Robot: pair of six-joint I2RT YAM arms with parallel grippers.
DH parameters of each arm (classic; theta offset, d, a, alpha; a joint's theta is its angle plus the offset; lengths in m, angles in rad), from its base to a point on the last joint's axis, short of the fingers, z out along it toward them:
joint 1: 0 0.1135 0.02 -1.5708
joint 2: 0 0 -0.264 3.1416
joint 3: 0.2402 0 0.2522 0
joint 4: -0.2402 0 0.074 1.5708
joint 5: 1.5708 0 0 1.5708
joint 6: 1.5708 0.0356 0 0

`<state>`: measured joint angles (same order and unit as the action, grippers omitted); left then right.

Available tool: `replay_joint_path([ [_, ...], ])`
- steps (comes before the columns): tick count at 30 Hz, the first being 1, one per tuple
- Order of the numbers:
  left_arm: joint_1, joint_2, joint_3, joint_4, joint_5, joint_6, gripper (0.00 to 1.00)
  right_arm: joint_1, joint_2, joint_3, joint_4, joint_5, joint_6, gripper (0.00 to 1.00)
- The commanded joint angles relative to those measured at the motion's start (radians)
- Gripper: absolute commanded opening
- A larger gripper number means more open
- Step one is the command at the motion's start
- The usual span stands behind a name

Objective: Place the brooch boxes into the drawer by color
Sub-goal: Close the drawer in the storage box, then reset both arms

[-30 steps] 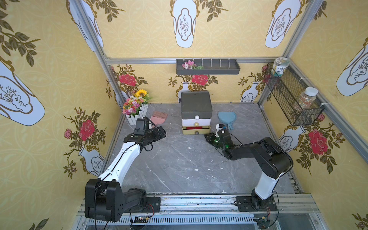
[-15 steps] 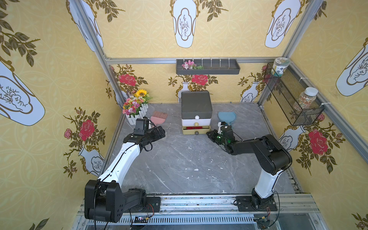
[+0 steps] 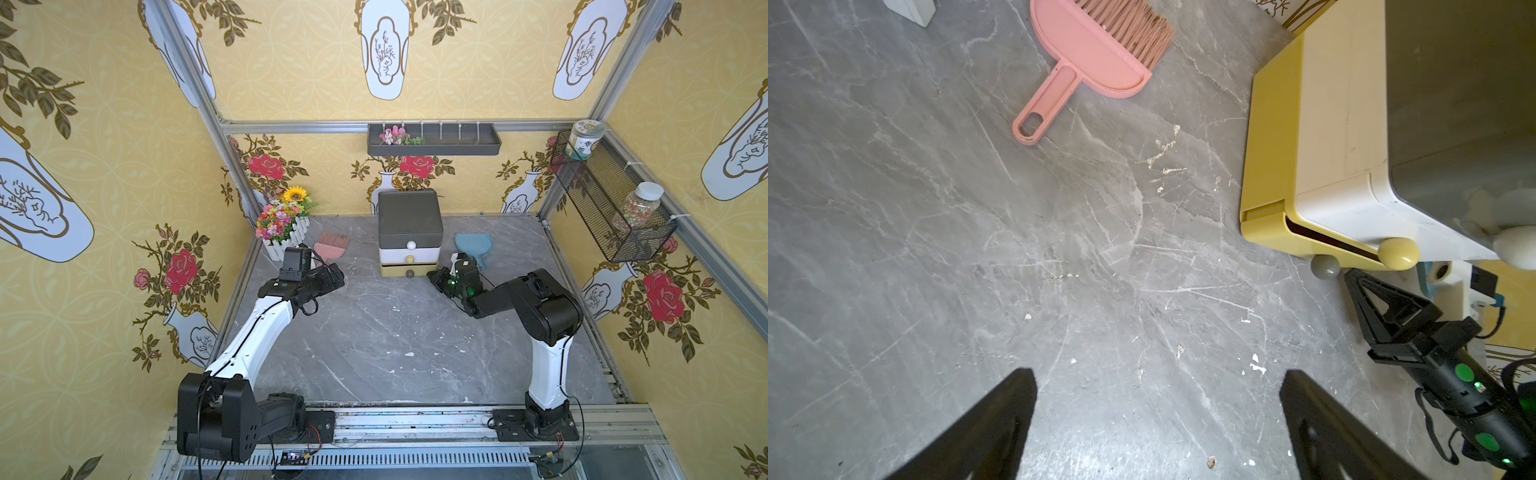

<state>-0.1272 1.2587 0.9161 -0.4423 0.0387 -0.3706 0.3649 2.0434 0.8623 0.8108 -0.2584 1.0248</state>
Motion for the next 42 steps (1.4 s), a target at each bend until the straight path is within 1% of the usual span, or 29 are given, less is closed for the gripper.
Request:
replay_joint_path([
  [1,0.001,0.004,-0.003,0.005,-0.008,0.007,0.97,-0.003,0.013,0.019,0.079,0.014,0.020,0.02],
  [8,0.001,-0.005,-0.005,0.012,-0.014,0.007,0.97,-0.014,0.035,0.051,0.082,-0.002,0.019,0.03],
  [11,0.001,-0.013,-0.003,0.020,-0.020,0.007,0.97,-0.013,0.023,0.032,0.092,-0.003,0.021,0.08],
  [12,0.001,-0.018,-0.005,0.026,-0.020,0.007,0.97,-0.012,0.013,0.014,0.103,0.003,0.025,0.10],
  [18,0.001,-0.037,-0.005,0.048,-0.028,0.006,0.98,-0.005,-0.068,-0.103,0.135,0.026,0.034,0.39],
  [22,0.001,-0.061,-0.007,0.060,-0.038,0.003,1.00,0.006,-0.131,-0.173,0.140,0.037,0.035,0.56],
  [27,0.001,-0.111,-0.017,0.101,-0.081,-0.014,1.00,0.017,-0.246,-0.257,0.104,0.052,0.009,0.65],
  [28,0.001,-0.125,-0.024,0.123,-0.099,-0.015,1.00,0.019,-0.283,-0.271,0.080,0.056,-0.001,0.69],
  [30,0.001,-0.155,-0.042,0.165,-0.137,-0.015,1.00,0.017,-0.360,-0.295,0.022,0.062,-0.025,0.81],
  [32,0.001,-0.196,-0.072,0.217,-0.190,-0.002,1.00,0.017,-0.469,-0.310,-0.079,0.078,-0.074,0.98],
  [35,0.001,-0.265,-0.140,0.314,-0.268,0.039,1.00,0.018,-0.653,-0.285,-0.318,0.132,-0.194,0.97],
  [38,0.000,-0.317,-0.240,0.442,-0.334,0.087,1.00,0.013,-0.808,-0.219,-0.563,0.209,-0.341,0.97],
  [42,0.001,-0.328,-0.349,0.569,-0.438,0.151,1.00,-0.005,-0.931,-0.108,-0.804,0.294,-0.512,0.97],
])
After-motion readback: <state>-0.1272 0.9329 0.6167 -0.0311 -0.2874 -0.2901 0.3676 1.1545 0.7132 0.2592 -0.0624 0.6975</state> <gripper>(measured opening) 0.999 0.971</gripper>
